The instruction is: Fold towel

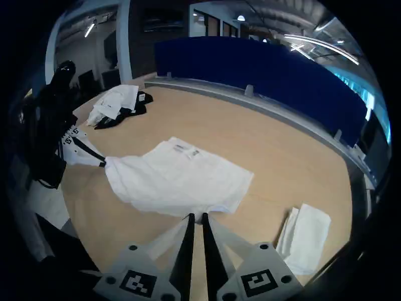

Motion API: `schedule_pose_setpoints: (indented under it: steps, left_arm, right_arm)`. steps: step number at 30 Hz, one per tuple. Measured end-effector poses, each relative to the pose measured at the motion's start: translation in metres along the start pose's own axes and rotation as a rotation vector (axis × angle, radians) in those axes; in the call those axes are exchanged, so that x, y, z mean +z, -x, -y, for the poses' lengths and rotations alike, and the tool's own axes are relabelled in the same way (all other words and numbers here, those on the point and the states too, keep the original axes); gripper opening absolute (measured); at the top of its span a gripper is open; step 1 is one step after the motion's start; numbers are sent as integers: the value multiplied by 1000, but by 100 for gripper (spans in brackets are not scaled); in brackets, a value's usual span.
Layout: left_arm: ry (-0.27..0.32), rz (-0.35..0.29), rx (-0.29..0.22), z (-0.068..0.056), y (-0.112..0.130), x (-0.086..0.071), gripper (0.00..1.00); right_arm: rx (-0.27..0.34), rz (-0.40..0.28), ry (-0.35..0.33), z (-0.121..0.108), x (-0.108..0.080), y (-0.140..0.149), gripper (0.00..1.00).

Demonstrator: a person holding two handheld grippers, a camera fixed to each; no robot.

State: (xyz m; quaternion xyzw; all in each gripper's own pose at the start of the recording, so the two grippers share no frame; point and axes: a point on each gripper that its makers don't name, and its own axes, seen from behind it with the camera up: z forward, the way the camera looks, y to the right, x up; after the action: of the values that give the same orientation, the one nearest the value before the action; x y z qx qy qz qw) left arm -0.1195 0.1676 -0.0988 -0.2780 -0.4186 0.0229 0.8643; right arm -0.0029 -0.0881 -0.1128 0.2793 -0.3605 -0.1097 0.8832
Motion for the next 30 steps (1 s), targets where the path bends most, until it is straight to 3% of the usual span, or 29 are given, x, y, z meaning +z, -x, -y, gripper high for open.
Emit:
schedule_pose_setpoints:
  steps: [6,15,30]
  left_arm:
    - [5,-26,-12,0,-14,-5,7]
    - [9,-26,-15,-2,-15,-6,7]
    - [1,-23,-39,6,-13,-26,7]
  right_arm:
    - [7,1,3,-1,1,1,11]
    - [6,0,4,0,-1,0,12]
    - [27,0,4,1,-13,-1,11]
